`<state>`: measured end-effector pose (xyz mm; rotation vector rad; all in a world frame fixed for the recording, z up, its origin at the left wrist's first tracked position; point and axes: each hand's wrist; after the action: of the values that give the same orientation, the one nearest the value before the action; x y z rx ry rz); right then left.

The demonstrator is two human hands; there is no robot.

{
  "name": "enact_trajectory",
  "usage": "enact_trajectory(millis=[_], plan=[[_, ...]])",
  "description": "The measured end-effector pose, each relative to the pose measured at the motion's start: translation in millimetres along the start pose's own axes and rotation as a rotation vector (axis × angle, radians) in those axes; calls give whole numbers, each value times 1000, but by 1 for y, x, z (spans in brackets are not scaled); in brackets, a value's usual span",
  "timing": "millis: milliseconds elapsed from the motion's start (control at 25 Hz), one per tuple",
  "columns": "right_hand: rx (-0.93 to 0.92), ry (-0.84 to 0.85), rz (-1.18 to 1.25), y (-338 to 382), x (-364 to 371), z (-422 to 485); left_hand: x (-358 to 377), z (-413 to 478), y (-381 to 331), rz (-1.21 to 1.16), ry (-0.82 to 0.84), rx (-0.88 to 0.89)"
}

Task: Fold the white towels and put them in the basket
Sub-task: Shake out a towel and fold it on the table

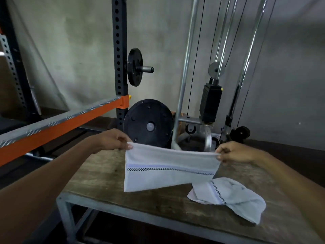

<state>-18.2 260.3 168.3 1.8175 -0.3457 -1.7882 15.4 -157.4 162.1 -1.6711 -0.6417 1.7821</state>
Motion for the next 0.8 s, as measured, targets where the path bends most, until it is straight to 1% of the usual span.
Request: enact_trajectory(millis=[40, 80, 200, 280, 360, 400, 440, 520, 600, 720, 800], plan=[[2, 5, -6, -2, 13, 8, 7, 4, 10, 40, -27, 7], [2, -48, 1, -4, 25, 17, 15, 8, 19, 64, -94, 14], [-16, -303, 50, -7, 57, 43, 34, 20, 41, 127, -407, 46], [-47, -409, 53, -10, 75, 51, 45, 21, 56, 96, -493, 45], [-73, -461, 46, -18, 94, 48, 57, 17, 75, 62, -496, 40], [-88, -455, 34, -25, 105, 42, 65, 12, 86, 49, -478, 39], [-108, -424, 3, -34, 117, 34, 73, 5, 98, 50, -454, 38], [-163, -325, -132, -56, 146, 12, 94, -14, 122, 103, -415, 41], [-231, -285, -263, -76, 171, -9, 117, -35, 145, 131, -365, 48], [-355, -286, -414, -98, 198, -32, 144, -60, 172, 137, -293, 127], [-407, -291, -481, -103, 201, -40, 145, -67, 173, 191, -251, 187]])
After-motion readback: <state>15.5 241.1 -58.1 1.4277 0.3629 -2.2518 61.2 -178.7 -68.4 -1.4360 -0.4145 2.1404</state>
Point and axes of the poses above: each hand's wrist, its own z-axis towards the middle knuckle, its own x-axis out of the palm, y = z × x, and after that the axes turned 11 degrees about -y, right-handed
